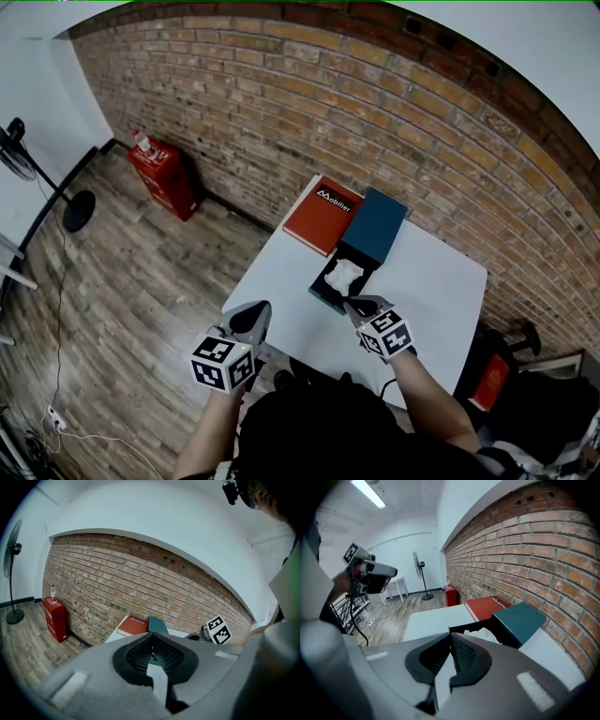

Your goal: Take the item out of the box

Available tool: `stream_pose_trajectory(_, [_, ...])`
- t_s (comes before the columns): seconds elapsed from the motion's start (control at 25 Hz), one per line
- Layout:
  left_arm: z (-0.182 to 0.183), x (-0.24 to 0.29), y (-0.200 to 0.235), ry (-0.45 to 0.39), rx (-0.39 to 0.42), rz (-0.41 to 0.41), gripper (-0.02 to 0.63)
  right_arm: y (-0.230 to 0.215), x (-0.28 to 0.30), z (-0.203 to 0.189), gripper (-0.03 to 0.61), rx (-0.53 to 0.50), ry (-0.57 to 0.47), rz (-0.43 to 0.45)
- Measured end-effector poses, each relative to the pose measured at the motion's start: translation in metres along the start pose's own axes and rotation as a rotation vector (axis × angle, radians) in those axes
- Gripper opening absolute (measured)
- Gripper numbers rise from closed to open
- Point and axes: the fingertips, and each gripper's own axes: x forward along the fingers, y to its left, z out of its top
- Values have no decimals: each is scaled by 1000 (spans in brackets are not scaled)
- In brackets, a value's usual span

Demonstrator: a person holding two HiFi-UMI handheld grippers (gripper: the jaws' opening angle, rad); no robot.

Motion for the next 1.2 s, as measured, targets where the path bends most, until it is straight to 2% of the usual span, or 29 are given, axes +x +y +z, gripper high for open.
stream_pose_trajectory(0.08, [1,7,10,3,-7,10,5,-4,12,4,2,-25,21,11])
stream_pose_trajectory(0.16, [2,17,17,6,-17,14,5,-6,23,3,28,-40,46,27])
stream_pose_trajectory(0.48, [-5,67,21,60,-11,-26,5,-31,65,-12,43,-87,142,31])
stream_pose_trajectory(0.68, [-5,94,25,87,-11,-45,5,-34,85,-28,77,-127,234,52])
stream_pose_trajectory(0.84, [-9,108,27,108,-18,-56,5,-42,101,-48,112,-175,304,60])
stream_pose_trajectory(1.2, [-14,119,23,130,-25,-72,5,-44,115,-50,125,-274,364,65])
